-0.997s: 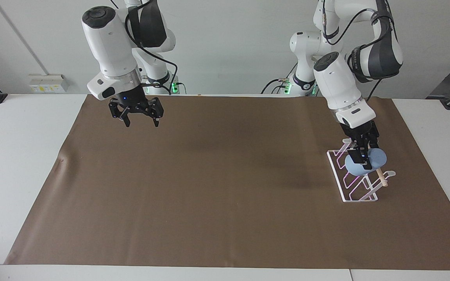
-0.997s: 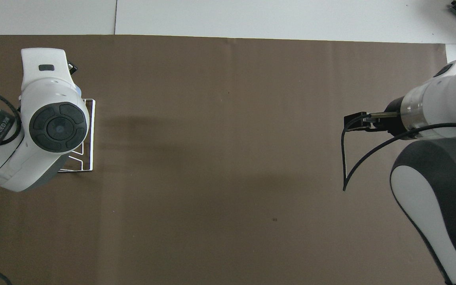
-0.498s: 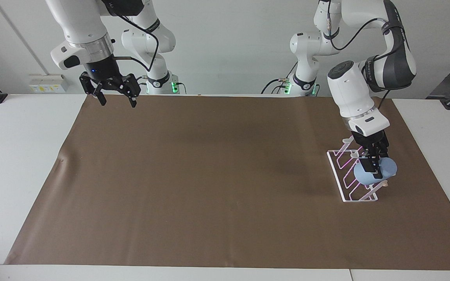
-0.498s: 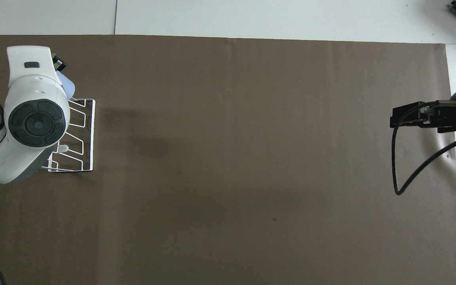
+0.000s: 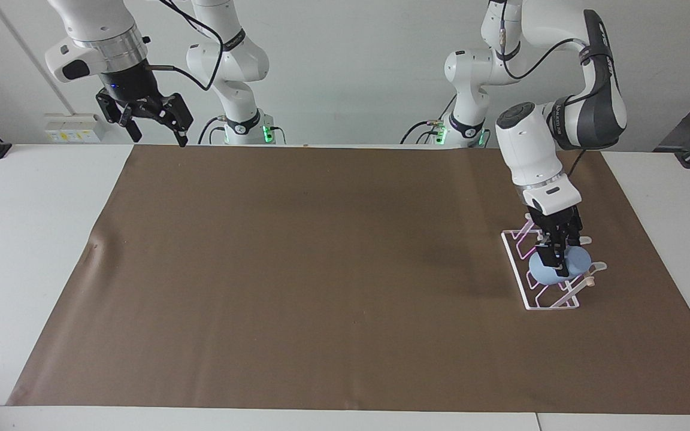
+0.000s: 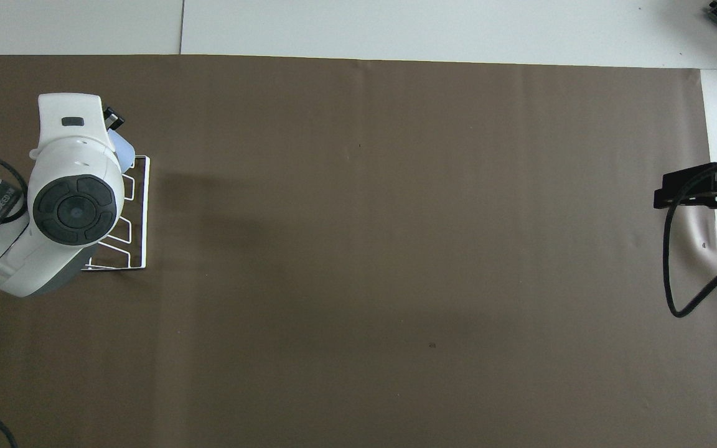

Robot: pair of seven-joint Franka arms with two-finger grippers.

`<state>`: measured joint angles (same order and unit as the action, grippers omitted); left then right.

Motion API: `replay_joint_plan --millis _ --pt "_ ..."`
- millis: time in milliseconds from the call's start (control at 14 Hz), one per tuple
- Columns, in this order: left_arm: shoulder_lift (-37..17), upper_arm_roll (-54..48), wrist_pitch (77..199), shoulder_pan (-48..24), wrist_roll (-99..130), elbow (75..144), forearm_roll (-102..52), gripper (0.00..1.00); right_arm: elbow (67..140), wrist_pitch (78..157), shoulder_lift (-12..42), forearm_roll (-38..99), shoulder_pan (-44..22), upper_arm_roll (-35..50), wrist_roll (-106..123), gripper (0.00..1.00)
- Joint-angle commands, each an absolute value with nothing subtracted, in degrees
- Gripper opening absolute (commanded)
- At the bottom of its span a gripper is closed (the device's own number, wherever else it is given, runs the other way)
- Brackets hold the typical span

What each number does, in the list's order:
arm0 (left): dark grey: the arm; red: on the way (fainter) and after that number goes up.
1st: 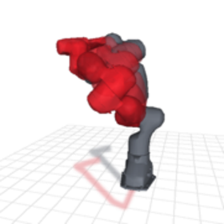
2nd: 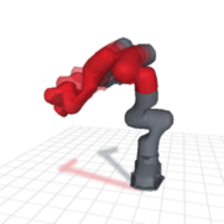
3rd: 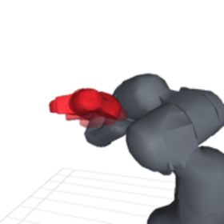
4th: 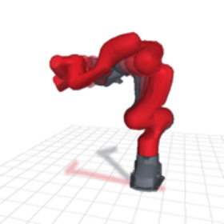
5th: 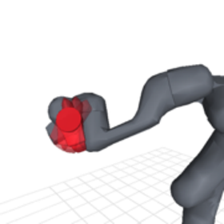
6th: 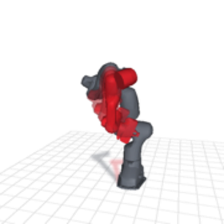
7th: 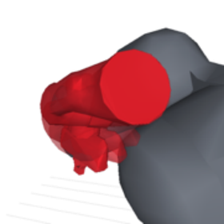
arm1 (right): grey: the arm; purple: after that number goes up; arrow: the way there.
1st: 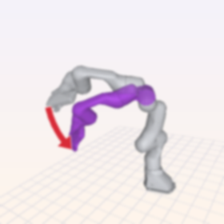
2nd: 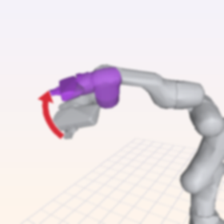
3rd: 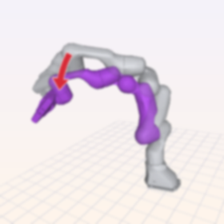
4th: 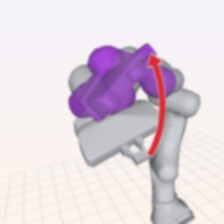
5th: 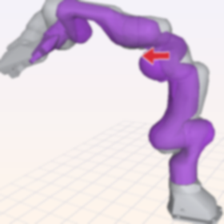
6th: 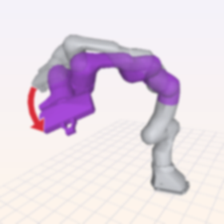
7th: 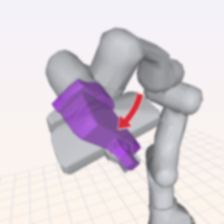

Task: Hang cup on cup holder
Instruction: 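Lower the cup onto a rack hook with the left gripper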

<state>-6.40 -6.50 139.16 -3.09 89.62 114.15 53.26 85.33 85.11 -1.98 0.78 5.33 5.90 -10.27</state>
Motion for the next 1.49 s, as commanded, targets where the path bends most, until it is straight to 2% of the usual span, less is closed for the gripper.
replay_joint_plan --millis 0,142,214,285,356,569,783,1353,1424 --pt "-3.9 -6.8 141.9 -1.5 90.6 118.2 55.0 0.00 88.4 84.5 -4.3 -0.2 6.5 6.0 -10.9 1.00" --pt "-3.7 -6.8 141.8 -1.4 90.9 118.4 55.0 0.00 89.6 85.3 -4.9 0.1 7.5 6.1 -10.6 1.00" --pt "-3.7 -6.8 141.6 -1.1 91.2 118.4 55.0 0.13 89.5 86.1 -4.7 0.1 8.1 6.1 -10.5 1.00" --pt "-3.7 -6.8 141.4 -1.1 91.2 118.2 55.0 0.37 89.6 86.4 -4.6 -0.4 8.7 6.1 -10.3 1.00" --pt "-3.7 -6.8 141.2 -1.2 91.2 118.0 55.1 0.57 89.6 86.3 -4.4 -0.5 8.1 5.5 -9.8 1.00" --pt "-3.8 -6.9 140.6 -1.9 91.2 117.8 55.0 0.61 89.5 86.5 -3.3 -0.7 1.2 -2.3 -9.3 1.00" --pt "-3.7 -6.9 140.0 -2.0 91.2 117.6 55.0 0.83 89.2 87.8 -1.5 -1.0 -0.5 -4.8 -6.3 1.00" --pt "-3.6 -7.2 138.5 -2.6 90.1 116.1 54.9 0.92 89.9 88.1 -1.8 -0.8 -0.8 -5.8 -2.0 1.00" --pt "-2.9 -7.4 138.5 -2.6 89.4 115.8 54.8 0.98 90.2 87.9 -2.0 -0.8 -0.4 -5.8 -2.0 1.00"
